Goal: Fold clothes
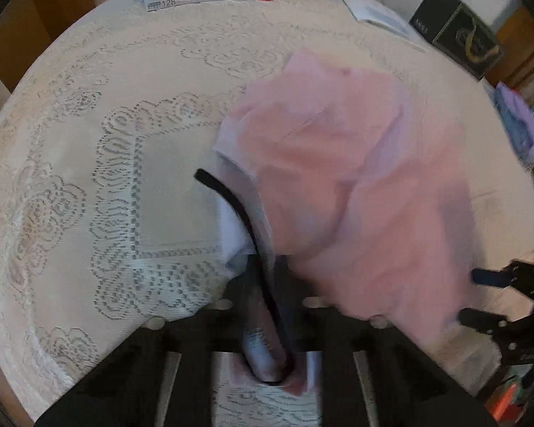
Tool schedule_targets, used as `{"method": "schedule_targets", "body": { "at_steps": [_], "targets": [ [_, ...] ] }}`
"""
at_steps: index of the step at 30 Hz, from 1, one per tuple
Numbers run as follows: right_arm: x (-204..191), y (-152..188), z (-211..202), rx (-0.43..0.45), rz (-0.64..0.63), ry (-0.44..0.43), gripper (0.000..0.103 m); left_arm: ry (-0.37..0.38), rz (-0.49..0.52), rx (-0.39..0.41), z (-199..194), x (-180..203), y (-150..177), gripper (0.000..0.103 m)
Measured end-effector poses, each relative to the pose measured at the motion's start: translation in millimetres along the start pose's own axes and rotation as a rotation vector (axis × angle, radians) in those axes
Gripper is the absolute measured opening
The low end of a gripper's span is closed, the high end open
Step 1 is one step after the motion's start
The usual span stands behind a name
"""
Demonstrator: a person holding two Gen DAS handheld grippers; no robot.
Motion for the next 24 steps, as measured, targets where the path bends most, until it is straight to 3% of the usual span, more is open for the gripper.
{"method": "schedule_targets", "body": {
  "at_steps": [4,7,9,12,15,18,20,22,24],
  "targets": [
    [2.7,2.1,2.7,-0.016,-0.001,0.011,0.067,-0.098,-0.092,0.064,-24.8,-52.0,-12.0,0.005],
    [2.5,3.2,2.2,-0.010,-0.020,0.011,0.072,-0.176,-0.116,0.066,-31.3,-81.1,-16.4,0.005],
    [2.0,4.3,3.5,-0.020,-0.034,0.026,0.073,-0.113,-0.129,0.066,-35.8,-75.9,-15.3,0.007],
    [1.3,2.9,-4.7,-0.002,0.010,-0.002,0.071,-0.010,-0.119,0.082,-45.3,-50.0,-8.2,0.025],
    [-1.8,-2.8,-23.3,0.069,0.020,-0.029,0.058,0.091,-0.081,0.092,-50.8,-17.2,1.9,0.029],
    [-7.0,-6.1,-21.5,0.074,-0.005,-0.057,0.055,0.047,-0.007,0.033,-25.7,-0.2,14.1,0.029],
    [-2.2,-3.3,-6.2,0.035,0.013,-0.060,0.055,-0.001,-0.004,-0.036,-2.2,-5.8,23.9,0.029],
    [-1.6,-4.9,3.6,0.012,0.041,-0.044,0.046,-0.010,-0.024,-0.055,2.3,-14.3,27.1,0.033],
    [12.3,-5.3,-6.1,0.001,0.073,-0.017,0.046,-0.006,-0.053,-0.060,-0.2,-22.0,25.3,0.034]
  ]
}}
Point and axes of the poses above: each gripper's, at about its wrist camera, not at the fingertips, and z roughly the way its jaws point, x to its right, y to its underside, the point moved 10 cm from there along z, roughly the way its jaws point, and after that the axes turned 3 degrees about -x, right-handed, at the moved point
